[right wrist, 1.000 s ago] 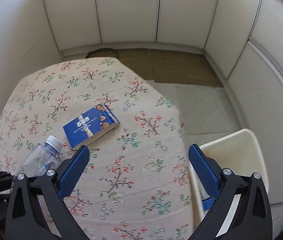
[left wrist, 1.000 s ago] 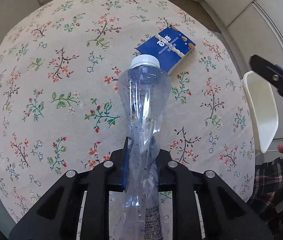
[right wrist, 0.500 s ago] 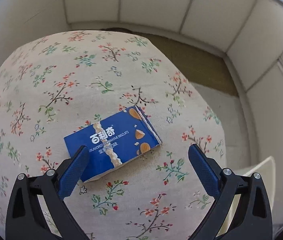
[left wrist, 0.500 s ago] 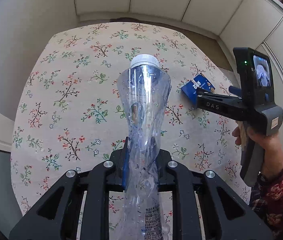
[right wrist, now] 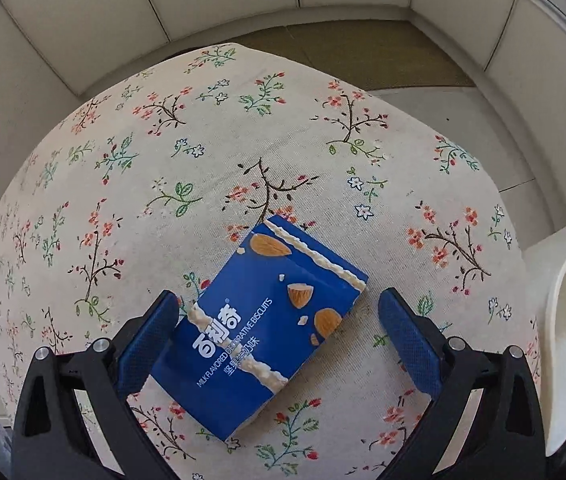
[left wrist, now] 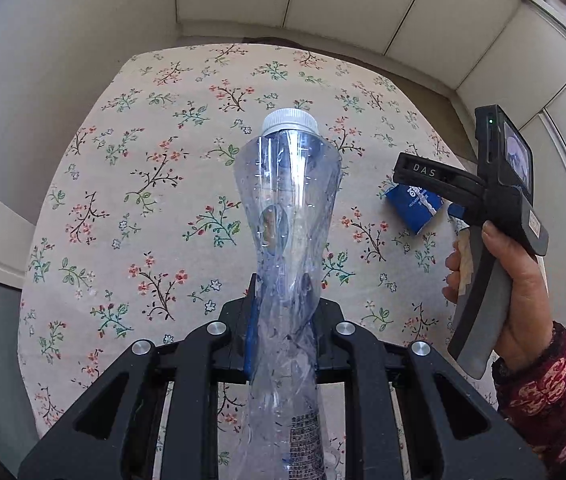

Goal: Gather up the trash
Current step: 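Grasp the blue biscuit box with the right gripper and lift it, then carry the bottle and biscuit box over the white bin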

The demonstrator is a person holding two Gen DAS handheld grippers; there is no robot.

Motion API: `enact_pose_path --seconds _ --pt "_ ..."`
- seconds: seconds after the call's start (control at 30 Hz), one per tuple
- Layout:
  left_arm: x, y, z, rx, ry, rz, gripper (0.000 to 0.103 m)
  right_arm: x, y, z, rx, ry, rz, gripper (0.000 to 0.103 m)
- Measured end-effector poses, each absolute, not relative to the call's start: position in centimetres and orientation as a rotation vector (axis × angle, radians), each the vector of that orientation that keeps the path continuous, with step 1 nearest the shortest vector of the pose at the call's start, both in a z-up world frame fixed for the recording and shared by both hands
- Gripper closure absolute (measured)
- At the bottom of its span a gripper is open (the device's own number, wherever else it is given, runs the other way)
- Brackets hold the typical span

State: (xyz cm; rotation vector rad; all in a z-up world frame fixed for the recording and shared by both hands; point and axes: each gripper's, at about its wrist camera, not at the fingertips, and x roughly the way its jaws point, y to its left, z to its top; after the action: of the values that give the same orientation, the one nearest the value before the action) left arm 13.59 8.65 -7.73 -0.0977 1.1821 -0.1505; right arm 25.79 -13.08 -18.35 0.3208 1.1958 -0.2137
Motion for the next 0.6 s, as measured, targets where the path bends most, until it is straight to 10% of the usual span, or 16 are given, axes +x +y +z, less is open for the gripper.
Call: enact_pose_path --seconds 0.2,0.6 --pt "13.5 9.2 -7.2 -0.112 1.153 -0.126 0.085 25.0 -11.3 -17.5 0.239 1.142 -0.122 0.044" --pt "13.2 8.2 -3.8 -0.138 1.041 -0.114 0.085 21.1 -12.7 -11.6 0.298 1.018 0.010 0.047"
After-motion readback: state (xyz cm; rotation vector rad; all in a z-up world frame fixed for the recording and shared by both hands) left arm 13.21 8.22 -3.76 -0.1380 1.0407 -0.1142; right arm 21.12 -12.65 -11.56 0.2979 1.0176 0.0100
